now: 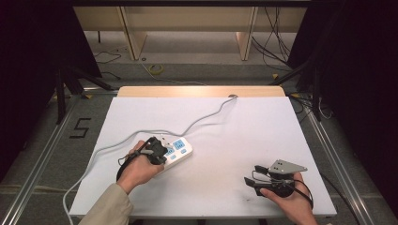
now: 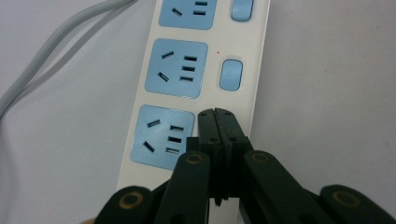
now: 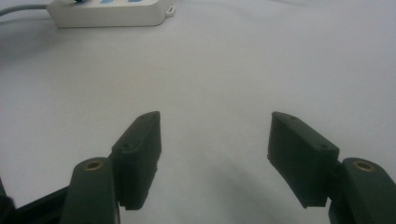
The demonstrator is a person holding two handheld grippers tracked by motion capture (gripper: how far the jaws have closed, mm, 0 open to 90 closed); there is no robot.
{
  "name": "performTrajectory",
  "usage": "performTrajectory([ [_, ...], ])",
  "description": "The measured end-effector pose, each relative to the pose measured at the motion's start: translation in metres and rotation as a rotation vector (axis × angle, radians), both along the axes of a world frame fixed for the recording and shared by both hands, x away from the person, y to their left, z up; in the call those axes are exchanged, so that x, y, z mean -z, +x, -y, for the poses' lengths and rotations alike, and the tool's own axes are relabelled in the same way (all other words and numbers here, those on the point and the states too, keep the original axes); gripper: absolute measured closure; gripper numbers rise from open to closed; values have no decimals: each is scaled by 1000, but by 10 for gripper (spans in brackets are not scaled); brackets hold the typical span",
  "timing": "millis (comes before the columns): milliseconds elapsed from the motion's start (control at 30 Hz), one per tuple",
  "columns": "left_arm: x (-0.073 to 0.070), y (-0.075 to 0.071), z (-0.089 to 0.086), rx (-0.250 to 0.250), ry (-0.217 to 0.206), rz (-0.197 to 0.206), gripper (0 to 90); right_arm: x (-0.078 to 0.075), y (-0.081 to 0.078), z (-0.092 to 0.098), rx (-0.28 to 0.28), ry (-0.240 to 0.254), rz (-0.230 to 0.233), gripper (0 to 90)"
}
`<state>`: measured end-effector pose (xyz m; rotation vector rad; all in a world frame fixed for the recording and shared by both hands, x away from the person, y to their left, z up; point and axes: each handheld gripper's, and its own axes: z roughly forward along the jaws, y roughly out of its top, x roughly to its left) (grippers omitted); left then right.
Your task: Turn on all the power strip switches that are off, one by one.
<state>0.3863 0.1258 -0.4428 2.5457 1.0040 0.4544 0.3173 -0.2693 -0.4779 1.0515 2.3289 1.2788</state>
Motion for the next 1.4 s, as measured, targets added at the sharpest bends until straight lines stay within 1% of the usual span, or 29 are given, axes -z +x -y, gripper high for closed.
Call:
performTrajectory([
  [167,0,0,2,12,24,3,900,0,0,0,0,-1,1,355],
  [400,1,-2,7,25,71,22,900,0,0,-1,0,-3,0,356],
  [467,2,-3,7,26,73,32,900,0,0,-1,0,-4,0,356],
  [500,2,-3,7,21,63,35,900,0,0,-1,-1,-4,0,356],
  [600,1,-2,6,19,57,29,900,0,0,0,-3,-4,-1,358],
  [633,2,-2,6,11,47,27,900,0,0,0,-2,-5,-1,358],
  [667,2,-1,5,4,33,22,900,0,0,0,-3,-5,-1,358],
  [700,2,0,3,3,4,14,900,0,0,-1,-2,-4,-1,358],
  [767,2,2,0,-5,-36,5,900,0,0,-1,-3,-5,-1,358],
  [800,3,2,0,-10,-45,5,900,0,0,-1,-3,-4,-1,358],
  [867,2,2,0,-11,-45,4,900,0,0,0,-5,-5,1,358],
  [900,2,2,0,-12,-54,12,900,0,0,0,-4,-4,0,358],
  [967,1,3,-1,-15,-52,2,900,0,0,0,-4,-4,0,358],
  [1033,1,3,-3,-21,-52,6,900,0,0,0,-4,-4,0,358],
  [1067,1,3,-4,-23,-55,6,900,0,0,0,-5,-3,3,358],
  [1133,-2,4,-6,-35,-64,19,900,0,0,-1,-4,-3,1,358],
  [1200,-4,4,-8,-43,-81,20,900,0,0,-1,-5,-1,2,358],
  [1400,-7,5,-9,-46,-100,19,900,0,1,-1,-10,-3,2,358],
])
